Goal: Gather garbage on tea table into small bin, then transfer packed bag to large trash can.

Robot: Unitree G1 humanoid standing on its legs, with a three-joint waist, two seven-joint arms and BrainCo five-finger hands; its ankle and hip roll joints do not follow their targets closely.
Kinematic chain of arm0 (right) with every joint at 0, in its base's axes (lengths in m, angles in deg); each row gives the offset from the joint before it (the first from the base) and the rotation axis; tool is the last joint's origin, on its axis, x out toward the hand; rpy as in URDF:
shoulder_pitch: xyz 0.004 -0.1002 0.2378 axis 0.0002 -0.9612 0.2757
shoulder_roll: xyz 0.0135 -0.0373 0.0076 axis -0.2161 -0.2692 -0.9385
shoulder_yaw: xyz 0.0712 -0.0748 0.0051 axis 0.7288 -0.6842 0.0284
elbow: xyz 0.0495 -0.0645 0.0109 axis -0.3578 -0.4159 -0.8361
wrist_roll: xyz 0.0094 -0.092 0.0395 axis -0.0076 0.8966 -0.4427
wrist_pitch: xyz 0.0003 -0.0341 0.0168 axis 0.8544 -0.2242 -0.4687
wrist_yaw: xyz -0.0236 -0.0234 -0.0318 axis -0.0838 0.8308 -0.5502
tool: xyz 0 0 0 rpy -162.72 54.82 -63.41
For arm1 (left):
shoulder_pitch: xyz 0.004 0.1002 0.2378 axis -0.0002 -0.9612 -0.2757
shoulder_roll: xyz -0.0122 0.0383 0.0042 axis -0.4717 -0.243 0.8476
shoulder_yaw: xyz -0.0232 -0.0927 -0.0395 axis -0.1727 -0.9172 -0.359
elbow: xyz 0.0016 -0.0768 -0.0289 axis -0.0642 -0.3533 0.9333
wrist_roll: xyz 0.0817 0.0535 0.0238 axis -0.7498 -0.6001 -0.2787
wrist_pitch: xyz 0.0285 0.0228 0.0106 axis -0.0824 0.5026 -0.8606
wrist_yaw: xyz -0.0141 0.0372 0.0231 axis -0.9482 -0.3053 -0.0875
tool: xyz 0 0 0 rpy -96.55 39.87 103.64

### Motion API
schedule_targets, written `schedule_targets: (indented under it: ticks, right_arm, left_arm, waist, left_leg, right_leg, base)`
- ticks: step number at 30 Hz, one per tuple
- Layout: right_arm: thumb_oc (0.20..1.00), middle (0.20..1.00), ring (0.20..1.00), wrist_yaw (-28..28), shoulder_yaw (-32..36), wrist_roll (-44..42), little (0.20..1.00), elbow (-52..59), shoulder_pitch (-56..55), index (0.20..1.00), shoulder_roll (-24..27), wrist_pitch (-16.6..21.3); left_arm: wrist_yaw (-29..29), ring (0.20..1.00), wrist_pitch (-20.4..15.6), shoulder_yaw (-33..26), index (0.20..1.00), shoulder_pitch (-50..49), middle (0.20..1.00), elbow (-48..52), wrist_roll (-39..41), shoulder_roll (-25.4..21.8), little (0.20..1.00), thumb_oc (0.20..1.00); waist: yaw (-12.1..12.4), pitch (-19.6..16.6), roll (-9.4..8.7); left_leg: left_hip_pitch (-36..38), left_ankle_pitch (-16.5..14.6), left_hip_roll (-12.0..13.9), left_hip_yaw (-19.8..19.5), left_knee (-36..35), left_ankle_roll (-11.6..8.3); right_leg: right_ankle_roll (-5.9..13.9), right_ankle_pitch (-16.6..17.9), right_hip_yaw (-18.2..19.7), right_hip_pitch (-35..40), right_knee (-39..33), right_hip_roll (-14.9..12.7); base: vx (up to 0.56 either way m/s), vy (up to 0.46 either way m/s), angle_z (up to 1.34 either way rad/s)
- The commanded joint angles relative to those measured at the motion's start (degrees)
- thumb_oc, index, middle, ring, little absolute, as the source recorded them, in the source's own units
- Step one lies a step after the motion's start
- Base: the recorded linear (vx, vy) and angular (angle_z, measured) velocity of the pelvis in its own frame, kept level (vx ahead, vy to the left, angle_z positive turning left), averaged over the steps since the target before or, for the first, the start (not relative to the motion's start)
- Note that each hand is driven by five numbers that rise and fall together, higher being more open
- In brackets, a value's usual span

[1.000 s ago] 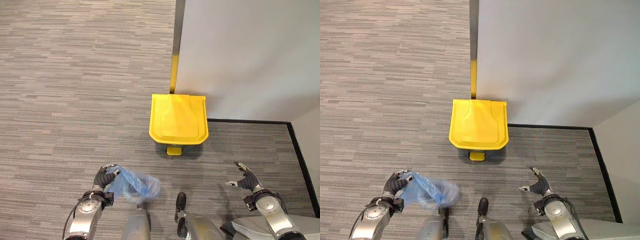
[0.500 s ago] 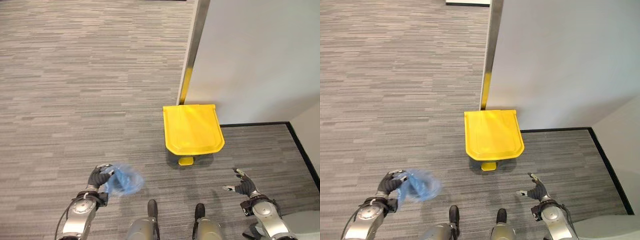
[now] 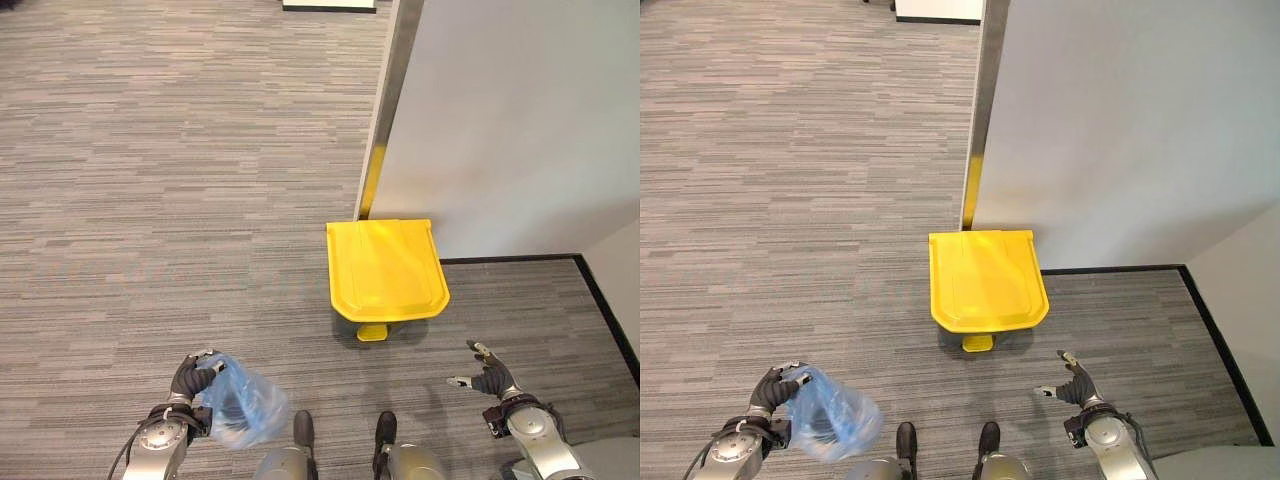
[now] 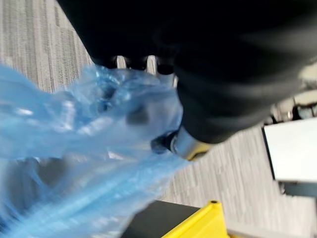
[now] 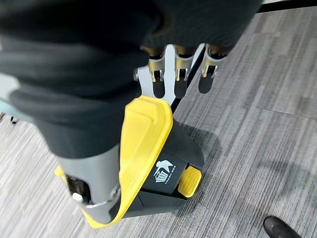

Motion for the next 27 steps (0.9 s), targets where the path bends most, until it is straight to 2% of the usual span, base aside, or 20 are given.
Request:
schedule_targets:
  ticks: [1,5,6,11,18,20,21,22,23,25,26,27]
  right_arm:
    - [1.000,1.000,1.000,-1.8,0.7,-1.8,1.000,-0.1,1.6,1.000,2.7,1.3]
    - [1.000,1.000,1.000,-2.3,1.2,-2.0,1.000,-0.4,1.7,1.000,2.7,0.9]
    - [1.000,1.000,1.000,-2.1,1.0,-1.4,1.000,0.0,1.9,1.000,2.6,1.0]
    - [1.000,1.000,1.000,-1.8,0.9,-0.7,1.000,0.1,2.1,1.000,2.0,0.7]
    - [1.000,1.000,1.000,-1.7,-0.1,-0.1,1.000,0.3,3.2,1.000,1.7,0.4]
    - [1.000,1.000,1.000,-1.7,0.4,-0.4,1.000,0.4,3.1,1.000,1.5,0.5]
    - [1.000,1.000,1.000,-1.7,0.9,-0.7,1.000,0.3,2.7,1.000,1.3,0.5]
    - [1.000,1.000,1.000,-2.0,1.5,-1.0,1.000,0.1,3.1,1.000,1.1,0.2]
    - [1.000,1.000,1.000,-2.0,1.6,-1.0,1.000,0.0,3.1,1.000,1.1,0.1]
    - [1.000,1.000,1.000,-2.3,2.2,-1.4,1.000,0.1,2.9,1.000,1.1,0.2]
    - [1.000,1.000,1.000,-2.4,2.4,-1.8,1.000,0.1,2.8,1.000,1.1,0.1]
    - [1.000,1.000,1.000,-2.6,2.7,-2.5,1.000,-0.4,2.6,1.000,1.1,0.0]
  left_arm:
    - [-0.1,0.200,-2.7,-0.5,0.200,2.7,0.200,3.1,0.4,-1.9,0.200,0.200]
    - [-0.2,0.200,-2.6,-0.4,0.200,2.2,0.200,3.1,0.1,-2.0,0.200,0.200]
    - [-0.2,0.200,-2.6,-0.3,0.200,2.4,0.200,2.8,-0.2,-1.9,0.200,0.200]
    - [-0.6,0.200,-2.6,-0.9,0.200,1.8,0.200,3.0,-0.7,-2.4,0.200,0.200]
    - [0.3,0.200,-2.4,-1.8,0.200,1.5,0.200,3.3,-0.7,-3.3,0.200,0.200]
    - [0.4,0.200,-2.4,-2.1,0.200,1.2,0.200,3.7,-0.6,-3.4,0.200,0.200]
    - [0.2,0.200,-2.2,-2.2,0.200,1.1,0.200,3.8,-0.7,-3.7,0.200,0.200]
    - [0.3,0.200,-2.1,-2.1,0.200,2.1,0.200,3.7,-0.8,-4.6,0.200,0.200]
    - [0.3,0.200,-2.1,-2.1,0.200,2.1,0.200,3.7,-0.8,-4.6,0.200,0.200]
    - [0.4,0.200,-2.1,-2.4,0.200,2.1,0.200,3.5,-1.0,-4.7,0.200,0.200]
    - [0.5,0.200,-2.2,-2.3,0.200,2.4,0.200,3.5,-0.9,-4.7,0.200,0.200]
    - [0.7,0.200,-2.4,-2.1,0.200,3.6,0.200,2.7,-0.8,-4.6,0.200,0.200]
  waist:
    - [-0.9,-0.3,-3.54]
    - [-0.6,-0.4,-3.03]
    - [-0.6,-0.5,-2.64]
    - [-0.9,-1.6,-2.40]
    - [0.6,-0.5,-3.38]
    - [1.0,-0.1,-3.31]
    - [0.9,0.1,-3.20]
    - [-0.1,1.6,-3.39]
    - [-0.1,1.7,-3.34]
    - [-1.6,2.5,-3.09]
    - [-2.2,2.8,-3.16]
    - [-3.7,3.6,-3.11]
  left_leg:
    - [-2.9,-9.6,1.5,5.3,13.2,-2.94]
    - [-3.4,-8.0,1.9,6.4,10.4,-2.79]
    - [-3.1,-8.3,0.2,4.4,8.8,-2.38]
    - [-0.2,-8.1,-1.2,4.7,4.5,-1.16]
    - [-0.6,-10.8,-2.1,4.7,7.4,0.55]
    - [-0.9,-11.6,-2.9,4.1,8.4,1.21]
    - [-0.3,-12.0,-3.0,3.9,8.1,1.41]
    - [2.9,-13.2,-2.8,4.4,6.8,0.99]
    - [2.9,-13.2,-2.8,4.3,6.7,0.97]
    - [6.8,-14.9,-2.8,4.1,5.9,0.47]
    - [7.5,-15.3,-3.1,3.7,5.9,0.36]
    - [10.3,-17.2,-3.1,3.1,6.2,-0.23]
  right_leg:
    - [-0.36,-3.6,1.4,-1.3,-0.1,-0.2]
    - [-0.45,-3.8,1.1,-1.2,0.3,-0.2]
    - [-0.28,-4.7,2.1,-1.7,2.0,0.2]
    - [0.49,-4.2,3.9,-1.8,2.2,0.0]
    - [1.69,-4.0,6.5,-3.4,4.5,-0.6]
    - [2.42,-3.8,7.0,-4.9,8.2,-1.1]
    - [2.99,-3.4,6.8,-6.0,10.8,-1.5]
    - [3.94,1.2,3.9,-11.9,14.5,-2.9]
    - [3.96,1.1,3.8,-11.8,14.5,-2.9]
    - [4.19,3.8,1.2,-16.4,10.5,-3.2]
    - [4.87,4.0,1.0,-17.8,8.7,-3.3]
    - [5.71,4.7,-1.0,-21.3,2.3,-3.2]
  base:
    - [-0.01,-0.009,0.37]
    - [0.02,0.043,0.16]
    - [0.07,0.099,-0.09]
    - [0.07,0.087,-0.12]
    - [0.05,0.091,-0.21]
    - [0.07,0.120,-0.33]
    - [0.21,0.124,-0.28]
    - [0.18,0.089,-0.03]
    - [0.23,0.059,-0.05]
    - [0.26,0.018,0.01]
    - [0.45,0.003,0.32]
    - [0.34,-0.010,0.45]
